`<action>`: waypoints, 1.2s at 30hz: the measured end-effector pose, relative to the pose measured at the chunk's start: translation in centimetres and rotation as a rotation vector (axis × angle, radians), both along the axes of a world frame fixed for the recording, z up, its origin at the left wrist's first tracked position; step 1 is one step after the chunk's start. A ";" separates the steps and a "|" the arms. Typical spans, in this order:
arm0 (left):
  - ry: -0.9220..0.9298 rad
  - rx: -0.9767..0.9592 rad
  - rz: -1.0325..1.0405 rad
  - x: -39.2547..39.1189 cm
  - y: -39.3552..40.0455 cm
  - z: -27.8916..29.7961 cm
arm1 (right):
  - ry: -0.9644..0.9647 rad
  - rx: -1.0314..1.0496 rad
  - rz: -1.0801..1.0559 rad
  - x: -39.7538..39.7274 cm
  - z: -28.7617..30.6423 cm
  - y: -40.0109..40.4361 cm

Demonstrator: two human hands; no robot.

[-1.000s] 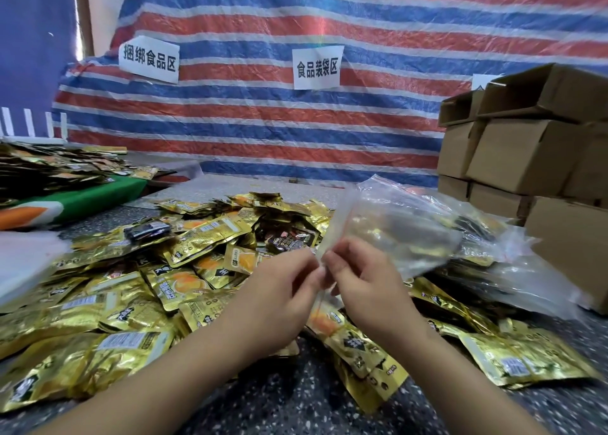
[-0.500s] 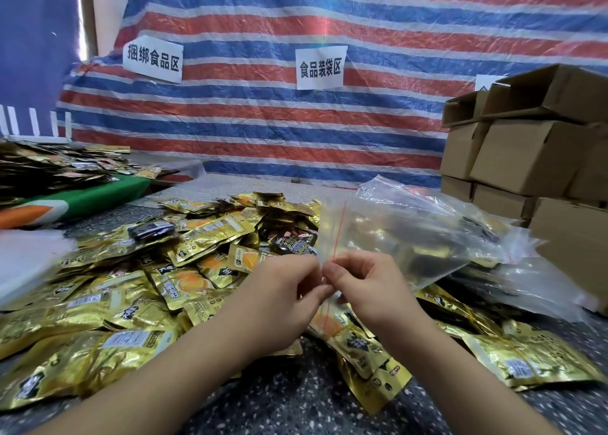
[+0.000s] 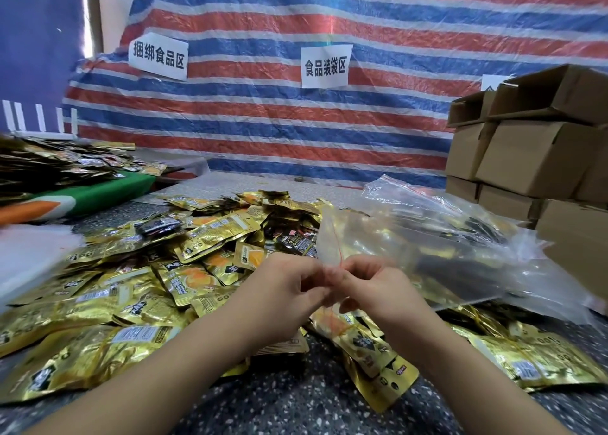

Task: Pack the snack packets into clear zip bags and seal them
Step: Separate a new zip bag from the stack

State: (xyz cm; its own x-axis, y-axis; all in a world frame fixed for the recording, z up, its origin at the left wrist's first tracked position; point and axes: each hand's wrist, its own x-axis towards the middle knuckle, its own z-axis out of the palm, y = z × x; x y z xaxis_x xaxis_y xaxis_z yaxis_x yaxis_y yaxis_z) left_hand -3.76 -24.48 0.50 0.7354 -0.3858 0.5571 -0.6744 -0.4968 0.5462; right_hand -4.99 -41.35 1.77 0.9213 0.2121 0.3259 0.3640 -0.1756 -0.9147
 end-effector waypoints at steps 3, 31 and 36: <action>0.084 -0.099 -0.033 -0.3 0.0 0.5 | -0.023 0.076 -0.063 0.2 0.3 -0.2; -0.221 0.375 0.039 -1.7 -0.7 0.4 | -0.057 0.197 -0.499 2.5 -0.5 -2.0; -0.182 0.279 0.086 -0.4 -0.4 0.3 | -0.057 0.123 -0.538 2.6 -0.3 -2.8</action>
